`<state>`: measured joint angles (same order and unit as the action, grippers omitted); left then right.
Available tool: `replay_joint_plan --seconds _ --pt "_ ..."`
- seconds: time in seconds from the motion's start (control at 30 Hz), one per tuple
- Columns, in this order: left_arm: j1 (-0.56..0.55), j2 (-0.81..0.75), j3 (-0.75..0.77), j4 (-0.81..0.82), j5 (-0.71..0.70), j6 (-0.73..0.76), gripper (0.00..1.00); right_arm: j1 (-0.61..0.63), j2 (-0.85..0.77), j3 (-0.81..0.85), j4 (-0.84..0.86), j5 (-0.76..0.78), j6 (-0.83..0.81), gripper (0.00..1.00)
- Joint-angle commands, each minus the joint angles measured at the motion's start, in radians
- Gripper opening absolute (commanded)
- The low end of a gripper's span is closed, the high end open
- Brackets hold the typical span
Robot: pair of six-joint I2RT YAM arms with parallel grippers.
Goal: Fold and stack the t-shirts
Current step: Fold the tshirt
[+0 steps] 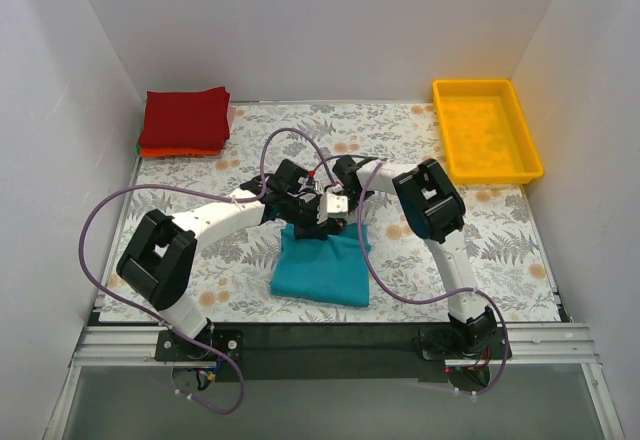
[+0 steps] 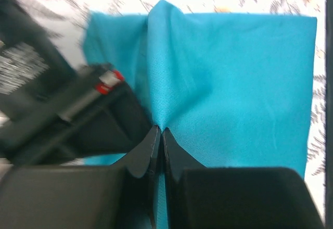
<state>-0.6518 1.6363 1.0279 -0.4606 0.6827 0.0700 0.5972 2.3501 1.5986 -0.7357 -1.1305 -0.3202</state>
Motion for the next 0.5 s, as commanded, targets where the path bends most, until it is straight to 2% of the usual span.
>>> replay_joint_plan --seconds 0.0,0.23,0.47 --pt "-0.005 -0.040 0.061 0.028 -0.029 0.037 0.00 0.018 0.008 -0.025 0.025 0.008 -0.016 0.22" --pt "-0.003 0.014 0.049 0.069 -0.064 0.083 0.00 0.023 -0.012 -0.048 0.025 0.027 -0.025 0.22" --pt "-0.005 -0.047 -0.023 0.100 -0.058 0.087 0.00 0.016 -0.159 -0.020 0.002 0.172 -0.048 0.24"
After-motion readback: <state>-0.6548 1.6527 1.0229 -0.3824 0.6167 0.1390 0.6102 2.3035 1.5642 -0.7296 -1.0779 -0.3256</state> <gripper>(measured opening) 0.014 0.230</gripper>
